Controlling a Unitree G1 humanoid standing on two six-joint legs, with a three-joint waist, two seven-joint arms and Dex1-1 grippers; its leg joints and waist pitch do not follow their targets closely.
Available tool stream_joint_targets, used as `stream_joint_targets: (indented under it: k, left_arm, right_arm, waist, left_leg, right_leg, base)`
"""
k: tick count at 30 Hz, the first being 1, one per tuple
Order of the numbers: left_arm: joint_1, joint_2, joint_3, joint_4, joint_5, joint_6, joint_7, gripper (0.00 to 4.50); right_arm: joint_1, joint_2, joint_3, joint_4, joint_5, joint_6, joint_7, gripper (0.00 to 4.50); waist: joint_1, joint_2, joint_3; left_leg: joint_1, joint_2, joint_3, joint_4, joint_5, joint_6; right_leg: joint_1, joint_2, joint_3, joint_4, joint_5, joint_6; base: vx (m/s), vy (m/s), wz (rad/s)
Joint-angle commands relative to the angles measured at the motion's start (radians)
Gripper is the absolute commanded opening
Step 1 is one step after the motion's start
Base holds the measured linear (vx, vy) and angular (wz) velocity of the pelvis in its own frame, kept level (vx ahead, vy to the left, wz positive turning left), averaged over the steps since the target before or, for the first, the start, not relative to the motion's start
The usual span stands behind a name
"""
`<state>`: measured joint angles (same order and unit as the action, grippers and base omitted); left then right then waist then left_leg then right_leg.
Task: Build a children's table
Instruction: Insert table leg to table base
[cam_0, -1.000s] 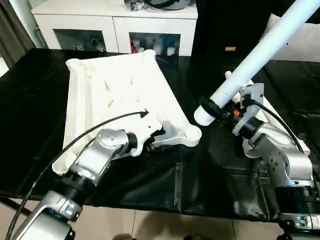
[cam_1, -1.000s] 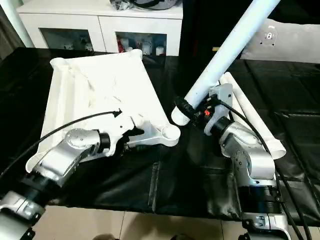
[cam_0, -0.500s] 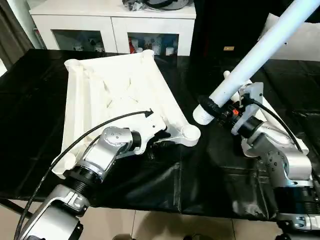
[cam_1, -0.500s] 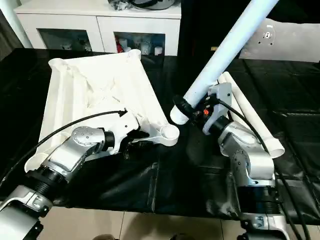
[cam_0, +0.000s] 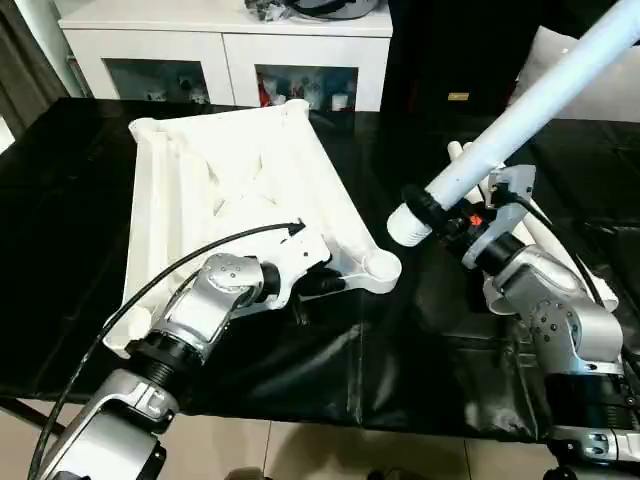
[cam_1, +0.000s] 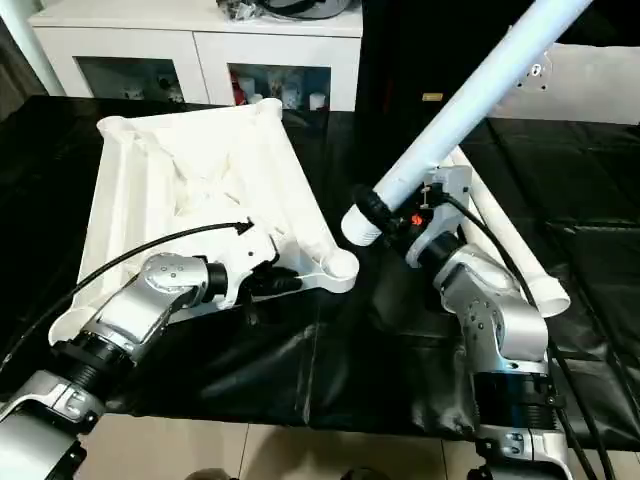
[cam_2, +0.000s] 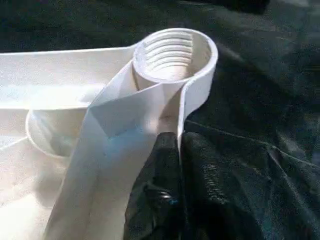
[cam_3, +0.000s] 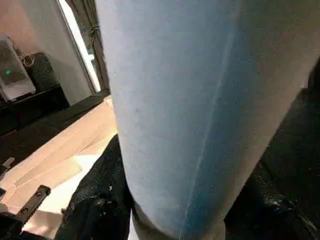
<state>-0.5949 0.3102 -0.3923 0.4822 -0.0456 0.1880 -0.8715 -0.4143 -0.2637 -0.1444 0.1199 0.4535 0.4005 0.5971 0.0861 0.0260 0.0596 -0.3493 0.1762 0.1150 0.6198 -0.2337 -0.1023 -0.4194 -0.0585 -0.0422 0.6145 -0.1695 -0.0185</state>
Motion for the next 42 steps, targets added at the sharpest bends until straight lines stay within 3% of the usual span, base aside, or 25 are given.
stream_joint_targets:
  k: [1, 4, 7, 9, 10, 13, 17, 21, 22, 25, 27, 37, 42]
  left_arm:
    - [0.0, 0.008, 0.0, -0.002, 0.006, 0.011, -0.006, 0.02]
    - [0.001, 0.015, -0.008, 0.001, 0.024, 0.019, -0.008, 0.0]
    - [0.003, 0.015, -0.007, 0.004, 0.035, 0.012, -0.008, 0.0]
    - [0.004, 0.016, -0.008, 0.003, 0.042, 0.009, -0.01, 0.0]
    - [0.007, 0.02, -0.012, -0.003, 0.045, -0.012, -0.018, 0.0]
    - [0.033, 0.04, -0.029, -0.061, 0.036, -0.114, -0.085, 0.0]
    - [0.04, 0.054, -0.036, -0.08, 0.061, -0.09, -0.074, 0.0]
    - [0.039, 0.057, -0.022, -0.06, 0.073, -0.052, -0.047, 0.0]
    - [0.04, 0.057, -0.021, -0.06, 0.07, -0.047, -0.05, 0.44]
    - [0.044, 0.058, 0.004, -0.074, 0.03, 0.003, -0.081, 0.61]
    - [0.043, 0.054, 0.022, -0.063, 0.041, 0.0, -0.051, 0.98]
    - [0.045, 0.036, 0.048, -0.063, -0.004, 0.047, -0.079, 1.01]
    - [0.045, 0.039, 0.03, -0.048, 0.016, 0.047, -0.098, 1.01]
  right_arm:
    - [-0.007, -0.011, 0.013, -0.016, -0.017, -0.022, 0.01, 1.91]
    - [-0.011, -0.039, 0.057, 0.008, -0.079, -0.074, 0.034, 1.91]
    - [-0.009, -0.043, 0.072, 0.015, -0.096, -0.103, 0.042, 1.91]
    - [-0.007, -0.044, 0.077, 0.012, -0.094, -0.095, 0.049, 1.91]
    - [-0.004, -0.045, 0.08, 0.007, -0.086, -0.08, 0.057, 1.91]
    - [0.004, -0.045, 0.079, -0.004, -0.054, -0.043, 0.082, 1.91]
    - [0.019, -0.058, 0.103, -0.018, -0.051, -0.032, 0.113, 1.91]
    - [0.022, -0.055, 0.103, -0.012, -0.064, -0.031, 0.109, 1.91]
    - [0.022, -0.055, 0.103, -0.012, -0.064, -0.031, 0.109, 1.91]
    - [0.023, -0.058, 0.103, -0.016, -0.061, -0.027, 0.112, 1.91]
    - [0.026, -0.061, 0.105, -0.019, -0.055, -0.024, 0.113, 1.91]
    - [0.026, -0.063, 0.108, -0.018, -0.059, -0.03, 0.11, 1.91]
    - [0.027, -0.065, 0.111, -0.02, -0.06, -0.03, 0.112, 1.91]
  waist:
    - [0.001, -0.003, -0.076]
    - [0.001, -0.005, -0.075]
    - [-0.001, -0.006, -0.074]
    - [-0.001, -0.006, -0.073]
    - [-0.002, -0.011, -0.074]
    - [-0.002, -0.009, -0.076]
    - [0.002, -0.007, -0.075]
    - [0.002, -0.01, -0.072]
    - [0.002, -0.009, -0.07]
    - [0.0, -0.012, -0.07]
    - [-0.001, -0.011, -0.071]
    - [0.002, -0.01, -0.072]
    - [0.001, -0.009, -0.071]
  left_leg:
    - [-0.015, 0.024, 0.016, -0.076, -0.009, 0.026]
    - [-0.016, 0.023, 0.018, -0.075, -0.013, 0.029]
    - [-0.016, 0.022, 0.019, -0.075, -0.016, 0.032]
    - [-0.016, 0.023, 0.018, -0.076, -0.019, 0.036]
    - [-0.016, 0.023, 0.018, -0.076, -0.02, 0.04]
    - [-0.016, 0.025, 0.017, -0.076, -0.004, 0.049]
    - [-0.014, 0.028, 0.019, -0.074, 0.009, 0.058]
    - [-0.014, 0.026, 0.021, -0.078, -0.027, 0.044]
    - [-0.013, 0.026, 0.021, -0.079, -0.041, 0.039]
    - [-0.014, 0.025, 0.02, -0.08, -0.04, 0.034]
    - [-0.016, 0.024, 0.02, -0.078, -0.031, 0.037]
    - [-0.016, 0.024, 0.021, -0.077, -0.021, 0.043]
    - [-0.016, 0.024, 0.021, -0.078, -0.026, 0.044]
  right_leg:
    - [0.083, -0.065, 0.039, -0.054, -0.068, -0.224]
    - [0.083, -0.066, 0.038, -0.057, -0.082, -0.224]
    - [0.083, -0.065, 0.039, -0.057, -0.09, -0.222]
    - [0.084, -0.065, 0.039, -0.058, -0.097, -0.22]
    - [0.085, -0.065, 0.04, -0.06, -0.101, -0.219]
    - [0.083, -0.066, 0.04, -0.055, -0.083, -0.22]
    - [0.079, -0.064, 0.039, -0.052, -0.046, -0.235]
    - [0.08, -0.067, 0.04, -0.06, -0.126, -0.22]
    - [0.078, -0.066, 0.04, -0.064, -0.156, -0.213]
    - [0.078, -0.065, 0.04, -0.063, -0.167, -0.206]
    - [0.079, -0.065, 0.04, -0.063, -0.157, -0.205]
    - [0.079, -0.064, 0.038, -0.06, -0.13, -0.216]
    - [0.078, -0.064, 0.039, -0.063, -0.148, -0.208]
  base:
    - [0.0, 0.0, 0.0]
    - [0.0, 0.0, 0.0]
    - [0.0, 0.0, 0.0]
    - [0.0, 0.0, 0.0]
    - [0.0, 0.0, 0.0]
    - [0.0, 0.0, 0.0]
    - [0.0, 0.0, 0.0]
    - [0.0, 0.0, 0.0]
    - [0.0, 0.0, 0.0]
    - [0.0, 0.0, 0.0]
    - [0.0, 0.0, 0.0]
    - [0.0, 0.0, 0.0]
    - [0.0, 0.0, 0.0]
